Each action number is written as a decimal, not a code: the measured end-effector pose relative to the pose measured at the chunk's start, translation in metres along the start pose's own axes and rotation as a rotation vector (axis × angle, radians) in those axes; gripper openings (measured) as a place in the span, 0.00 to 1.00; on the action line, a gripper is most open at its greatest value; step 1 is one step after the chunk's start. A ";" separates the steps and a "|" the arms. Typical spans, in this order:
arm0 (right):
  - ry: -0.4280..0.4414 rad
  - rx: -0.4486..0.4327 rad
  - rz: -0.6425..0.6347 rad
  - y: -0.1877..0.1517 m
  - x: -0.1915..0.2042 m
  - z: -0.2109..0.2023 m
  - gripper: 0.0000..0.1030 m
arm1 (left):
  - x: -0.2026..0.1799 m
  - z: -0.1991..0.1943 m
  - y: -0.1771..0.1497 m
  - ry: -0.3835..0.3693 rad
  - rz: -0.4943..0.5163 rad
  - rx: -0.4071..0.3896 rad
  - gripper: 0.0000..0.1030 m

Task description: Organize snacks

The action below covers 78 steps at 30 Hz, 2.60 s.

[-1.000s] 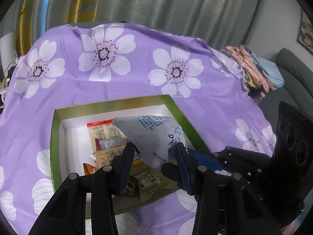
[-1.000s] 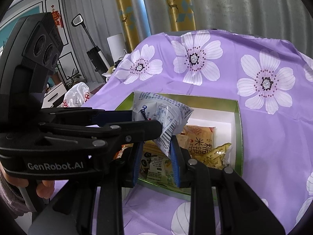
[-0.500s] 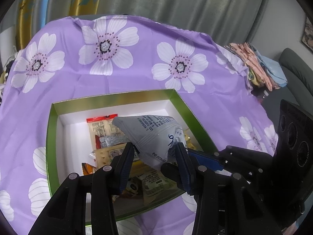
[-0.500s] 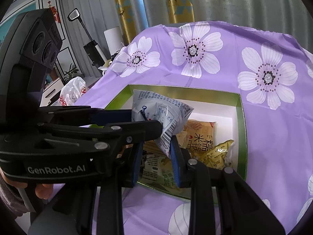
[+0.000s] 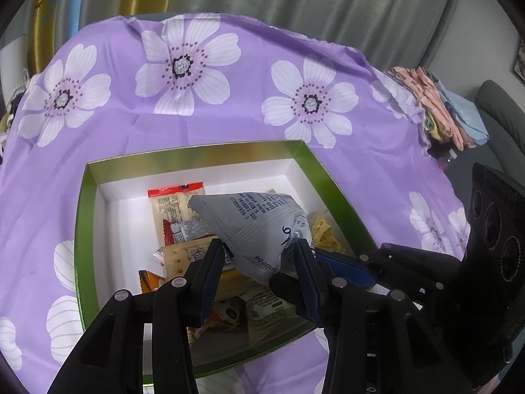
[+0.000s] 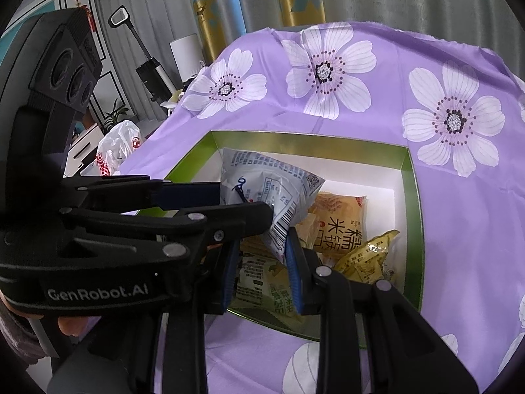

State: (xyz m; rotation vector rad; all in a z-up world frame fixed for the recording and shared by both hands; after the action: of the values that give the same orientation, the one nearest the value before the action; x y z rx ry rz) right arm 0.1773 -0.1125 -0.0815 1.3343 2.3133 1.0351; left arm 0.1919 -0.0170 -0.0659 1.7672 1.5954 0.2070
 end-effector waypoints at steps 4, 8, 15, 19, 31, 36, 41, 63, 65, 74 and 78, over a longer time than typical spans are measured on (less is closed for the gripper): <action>0.000 0.013 0.000 0.000 0.000 0.003 0.28 | 0.002 0.002 -0.001 0.002 -0.005 0.008 0.43; 0.001 0.020 0.004 0.001 0.000 0.004 0.28 | 0.002 0.003 0.000 0.002 -0.009 0.011 0.43; -0.003 0.036 0.002 0.002 0.000 0.005 0.29 | 0.004 0.005 0.001 0.008 -0.012 0.022 0.43; -0.008 0.045 0.000 0.002 0.000 0.007 0.30 | 0.004 0.006 0.000 0.017 -0.017 0.029 0.43; -0.006 0.068 0.014 0.003 0.000 0.010 0.35 | 0.007 0.007 -0.001 0.042 -0.039 0.041 0.43; -0.011 0.073 0.013 0.003 0.001 0.010 0.35 | 0.007 0.007 0.000 0.049 -0.039 0.045 0.43; -0.003 0.081 0.014 0.002 0.003 0.010 0.35 | 0.006 0.008 -0.001 0.056 -0.036 0.050 0.43; -0.073 0.062 0.024 0.003 -0.002 0.004 0.66 | 0.008 0.000 -0.001 0.131 -0.033 0.046 0.78; -0.074 0.061 0.027 0.003 -0.003 0.003 0.67 | 0.008 -0.002 -0.001 0.135 -0.030 0.046 0.78; -0.106 0.059 0.025 0.004 -0.004 0.001 0.75 | 0.005 -0.005 -0.001 0.159 -0.019 0.033 0.86; -0.120 0.058 0.027 0.004 -0.005 -0.002 0.76 | 0.003 -0.009 -0.002 0.169 -0.008 0.018 0.94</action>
State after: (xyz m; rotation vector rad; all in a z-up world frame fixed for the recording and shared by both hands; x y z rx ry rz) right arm 0.1818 -0.1161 -0.0781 1.4128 2.2591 0.8764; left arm 0.1861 -0.0104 -0.0613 1.7967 1.7271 0.3478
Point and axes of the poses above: each gripper's, at about its wrist camera, not at the fingertips, and z roughly the way its jaws point, x to its left, y to its top, the point moved 3 cm from there along z, roughly the way its jaws point, and after that the axes turned 5 degrees about -y, right-handed, at the moved point
